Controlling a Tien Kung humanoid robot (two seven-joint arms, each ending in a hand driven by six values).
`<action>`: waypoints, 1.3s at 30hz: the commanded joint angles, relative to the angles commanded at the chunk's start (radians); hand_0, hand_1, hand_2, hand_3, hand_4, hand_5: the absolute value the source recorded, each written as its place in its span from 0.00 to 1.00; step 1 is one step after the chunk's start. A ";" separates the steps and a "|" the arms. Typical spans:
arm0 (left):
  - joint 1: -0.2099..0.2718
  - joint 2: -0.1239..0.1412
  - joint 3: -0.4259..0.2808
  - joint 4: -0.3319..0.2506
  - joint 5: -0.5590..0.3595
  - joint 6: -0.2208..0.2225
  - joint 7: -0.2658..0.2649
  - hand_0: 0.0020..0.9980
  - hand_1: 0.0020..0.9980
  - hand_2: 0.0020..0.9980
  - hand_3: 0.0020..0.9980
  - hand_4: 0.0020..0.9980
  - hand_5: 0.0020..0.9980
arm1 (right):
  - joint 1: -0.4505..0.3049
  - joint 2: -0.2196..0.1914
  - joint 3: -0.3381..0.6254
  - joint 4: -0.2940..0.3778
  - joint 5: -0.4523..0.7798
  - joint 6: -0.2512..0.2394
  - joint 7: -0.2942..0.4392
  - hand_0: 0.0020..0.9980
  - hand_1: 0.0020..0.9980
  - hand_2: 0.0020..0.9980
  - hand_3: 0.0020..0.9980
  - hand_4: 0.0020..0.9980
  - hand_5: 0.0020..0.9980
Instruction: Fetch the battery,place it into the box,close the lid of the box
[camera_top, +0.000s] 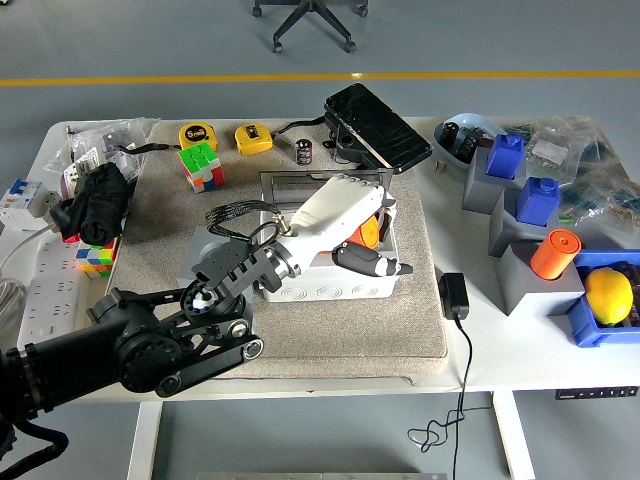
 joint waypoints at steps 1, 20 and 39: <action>-0.001 -0.001 0.001 0.006 0.001 0.001 0.000 0.13 0.12 0.22 0.28 1.00 0.42 | 0.000 0.000 0.001 0.001 -0.001 0.000 0.000 0.60 0.58 0.57 0.52 0.92 0.45; -0.014 -0.006 0.004 0.102 0.003 0.009 -0.013 0.18 0.26 0.39 0.48 1.00 0.41 | -0.001 0.001 0.017 0.012 -0.021 -0.001 0.000 0.60 0.58 0.57 0.52 0.92 0.45; -0.006 0.000 -0.012 0.078 0.015 0.014 -0.032 0.21 0.33 0.43 0.49 1.00 0.45 | -0.001 0.002 0.028 0.017 -0.031 -0.004 0.002 0.60 0.58 0.57 0.52 0.92 0.45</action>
